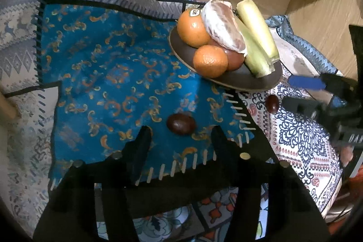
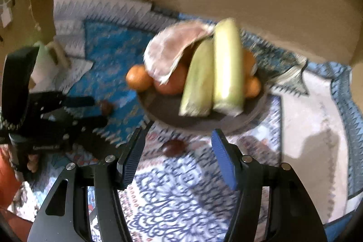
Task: Organize fruits
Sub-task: 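Grasp a dark date with left gripper while right gripper grasps another date, then lower both dates onto the dark plate beside the fruit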
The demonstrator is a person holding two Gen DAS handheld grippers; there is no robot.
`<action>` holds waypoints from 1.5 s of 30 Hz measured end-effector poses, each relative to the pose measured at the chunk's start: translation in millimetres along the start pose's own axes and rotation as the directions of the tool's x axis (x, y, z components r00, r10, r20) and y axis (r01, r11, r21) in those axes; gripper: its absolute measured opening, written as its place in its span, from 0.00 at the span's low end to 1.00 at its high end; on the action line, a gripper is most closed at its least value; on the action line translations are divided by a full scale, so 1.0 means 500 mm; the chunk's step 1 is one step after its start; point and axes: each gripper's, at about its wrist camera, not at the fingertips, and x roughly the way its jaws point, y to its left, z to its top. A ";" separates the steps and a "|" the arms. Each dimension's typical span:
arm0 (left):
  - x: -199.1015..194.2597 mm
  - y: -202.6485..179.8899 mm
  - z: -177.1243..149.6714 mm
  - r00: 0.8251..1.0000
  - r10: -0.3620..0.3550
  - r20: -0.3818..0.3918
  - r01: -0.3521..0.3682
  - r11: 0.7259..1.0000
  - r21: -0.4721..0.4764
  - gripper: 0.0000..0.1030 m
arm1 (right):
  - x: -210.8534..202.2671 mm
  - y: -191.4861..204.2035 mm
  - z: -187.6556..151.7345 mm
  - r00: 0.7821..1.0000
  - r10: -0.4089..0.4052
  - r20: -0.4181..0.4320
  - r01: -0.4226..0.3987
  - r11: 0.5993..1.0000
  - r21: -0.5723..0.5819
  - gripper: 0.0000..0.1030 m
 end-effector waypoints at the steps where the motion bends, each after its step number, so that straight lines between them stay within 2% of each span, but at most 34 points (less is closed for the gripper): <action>1: 0.002 -0.002 0.000 1.000 0.002 0.000 -0.002 1.000 0.003 0.49 | 0.006 0.003 -0.004 1.000 -0.002 -0.009 0.002 1.000 -0.002 0.55; 6: 0.011 -0.007 0.004 1.000 0.005 0.006 -0.006 1.000 0.013 0.45 | 0.034 0.009 -0.009 0.998 0.005 -0.058 -0.006 1.000 -0.010 0.41; 8: 0.020 -0.007 0.012 1.000 0.003 0.010 -0.003 1.000 0.014 0.42 | 0.037 0.013 -0.008 0.998 0.000 -0.056 -0.001 1.000 -0.020 0.40; 12: 0.035 -0.011 0.029 1.000 0.000 0.012 0.000 1.000 0.012 0.28 | 0.044 0.020 -0.005 0.998 -0.020 -0.052 0.018 0.999 -0.036 0.28; 14: 0.039 -0.010 0.035 1.000 -0.008 0.011 0.008 1.000 0.007 0.27 | 0.043 0.019 -0.003 0.999 -0.021 -0.048 0.019 0.999 -0.033 0.23; 17: 0.036 -0.004 0.038 1.000 -0.019 0.014 0.019 1.000 0.000 0.27 | 0.038 0.005 -0.004 0.999 0.011 -0.046 -0.011 1.000 -0.008 0.23; 24: 0.003 -0.018 0.043 0.998 -0.017 0.053 0.017 1.000 0.006 0.27 | 0.005 -0.006 -0.004 1.000 -0.012 -0.002 0.012 1.000 -0.016 0.23; 29: -0.012 -0.054 0.060 0.996 -0.042 0.078 0.040 0.999 0.025 0.27 | -0.023 -0.024 0.003 0.999 -0.029 0.037 0.030 1.000 -0.010 0.23; 38: 0.015 -0.120 0.097 0.993 -0.088 0.082 0.084 0.995 0.055 0.27 | -0.025 -0.054 0.021 0.997 -0.048 0.062 0.047 0.999 0.008 0.23; 45: 0.044 -0.149 0.122 0.994 -0.071 0.078 0.065 0.995 0.079 0.27 | -0.010 -0.063 0.029 0.997 -0.048 0.057 0.048 0.999 0.006 0.23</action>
